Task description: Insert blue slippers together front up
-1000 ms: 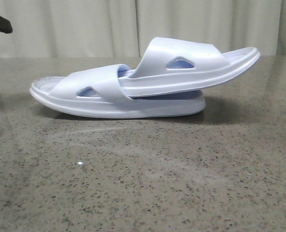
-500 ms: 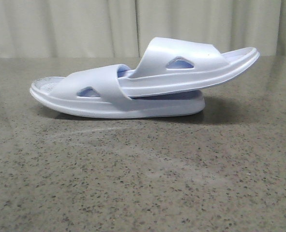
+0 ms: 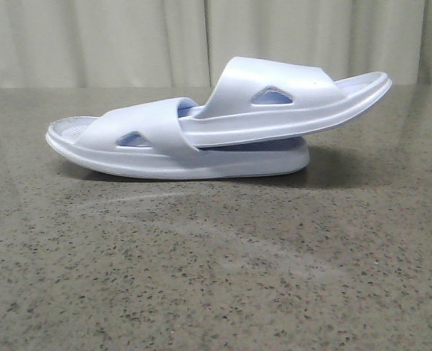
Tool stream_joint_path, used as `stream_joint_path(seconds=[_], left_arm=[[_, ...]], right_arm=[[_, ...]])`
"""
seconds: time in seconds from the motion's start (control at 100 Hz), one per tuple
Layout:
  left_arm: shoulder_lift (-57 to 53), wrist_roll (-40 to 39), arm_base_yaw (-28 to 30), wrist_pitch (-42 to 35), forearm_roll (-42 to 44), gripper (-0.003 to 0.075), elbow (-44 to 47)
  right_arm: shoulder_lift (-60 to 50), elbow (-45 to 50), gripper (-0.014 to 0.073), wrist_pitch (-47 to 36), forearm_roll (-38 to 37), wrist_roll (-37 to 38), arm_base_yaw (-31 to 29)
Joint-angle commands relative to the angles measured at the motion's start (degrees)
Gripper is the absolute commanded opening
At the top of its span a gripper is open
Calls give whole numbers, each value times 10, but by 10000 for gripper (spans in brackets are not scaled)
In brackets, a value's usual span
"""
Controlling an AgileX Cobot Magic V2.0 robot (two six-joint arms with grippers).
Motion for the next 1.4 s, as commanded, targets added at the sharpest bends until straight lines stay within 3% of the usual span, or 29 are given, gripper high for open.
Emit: stream_joint_path(seconds=[0.0,0.37,0.53,0.76,0.96,1.13,1.39], left_arm=[[-24,0,1,1,-17,536,10],[-122,-32,1,31,-17,536,108],[-147,-75,-33,31,-17,536,132],[-153,-82,-69,-38,-15,517,143],[-153,-81,-68,-100,-12,517,145],[-153,-81,-68,-98,-12,517,147],[-153,-81,-68,-98,-12,512,147]], right_arm=[[-7,-1,436,-38,-17,-5,-5],[-184,64,435,33,-17,6,-5],[-285,109,435,76,12,6,-5],[-386,143,435,166,33,6,-5],[-384,143,435,168,33,6,-5],[-384,143,430,166,38,6,-5],[-383,144,348,171,44,6,-5]])
